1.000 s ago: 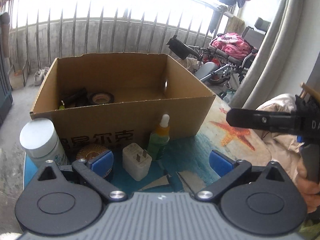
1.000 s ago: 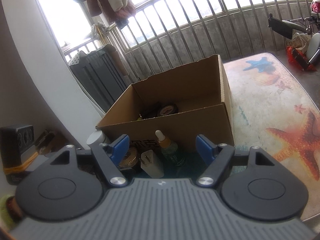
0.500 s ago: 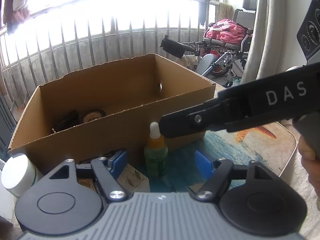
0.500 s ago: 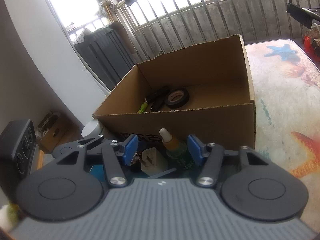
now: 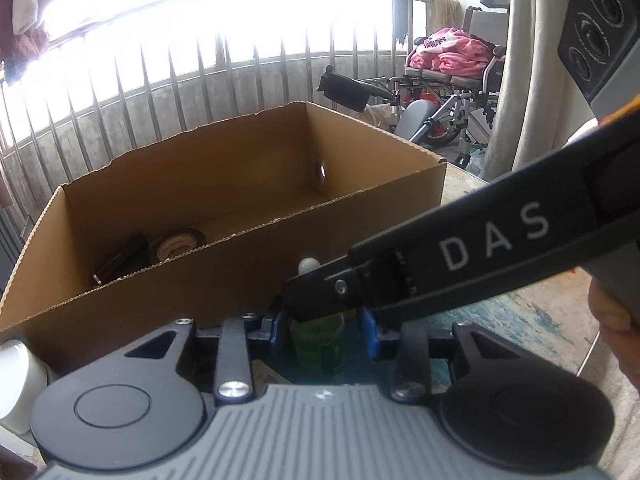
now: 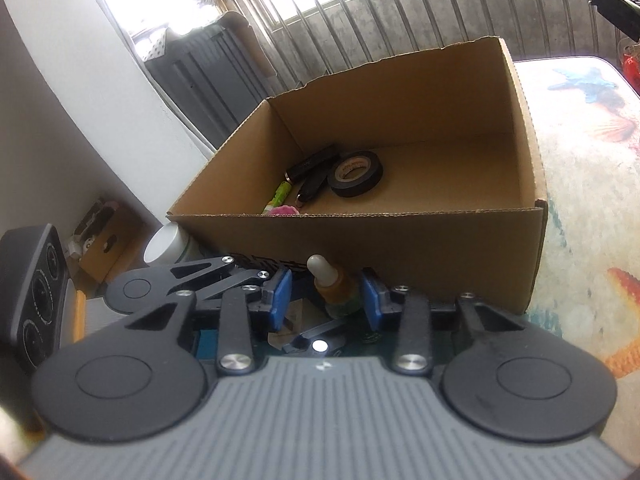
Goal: Organize rigid objects
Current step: 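Grasp the green dropper bottle with the right tool and lift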
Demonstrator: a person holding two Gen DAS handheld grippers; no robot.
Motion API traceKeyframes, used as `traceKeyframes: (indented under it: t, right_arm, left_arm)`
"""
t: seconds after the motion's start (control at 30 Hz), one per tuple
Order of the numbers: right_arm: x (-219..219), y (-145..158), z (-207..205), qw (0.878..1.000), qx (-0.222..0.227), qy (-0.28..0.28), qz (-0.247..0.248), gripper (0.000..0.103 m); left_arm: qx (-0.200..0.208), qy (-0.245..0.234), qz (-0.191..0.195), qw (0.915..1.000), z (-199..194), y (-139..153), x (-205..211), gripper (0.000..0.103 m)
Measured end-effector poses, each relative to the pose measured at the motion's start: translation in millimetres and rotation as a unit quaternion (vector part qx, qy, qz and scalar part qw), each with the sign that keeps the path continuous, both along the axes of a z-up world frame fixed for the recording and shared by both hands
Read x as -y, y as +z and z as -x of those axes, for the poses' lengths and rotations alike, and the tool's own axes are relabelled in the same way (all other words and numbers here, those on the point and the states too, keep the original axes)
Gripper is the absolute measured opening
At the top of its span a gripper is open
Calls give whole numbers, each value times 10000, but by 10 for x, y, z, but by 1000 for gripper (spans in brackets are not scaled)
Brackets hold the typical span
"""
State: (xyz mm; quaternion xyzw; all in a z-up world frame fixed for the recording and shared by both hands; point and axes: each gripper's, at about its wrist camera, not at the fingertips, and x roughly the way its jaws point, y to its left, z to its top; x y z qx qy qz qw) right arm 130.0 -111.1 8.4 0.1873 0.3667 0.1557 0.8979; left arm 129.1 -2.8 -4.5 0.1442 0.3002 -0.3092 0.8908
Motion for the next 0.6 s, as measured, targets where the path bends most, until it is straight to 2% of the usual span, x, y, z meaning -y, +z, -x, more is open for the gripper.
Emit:
traceKeyframes:
  t: [0.13, 0.37, 0.6]
  right_arm:
    - [-16, -55, -54, 10000, -71, 17, 16, 33]
    - [0, -108, -85, 10000, -69, -1, -13, 23]
    - [-21, -78, -71, 9999, -48, -27, 84, 22]
  left_arm:
    - [-101, 54, 12, 9999, -54, -24, -7, 33]
    - [-89, 99, 33, 9999, -66, -40, -6, 33]
    - [-185, 128, 180, 9996, -99, -41, -63, 33]
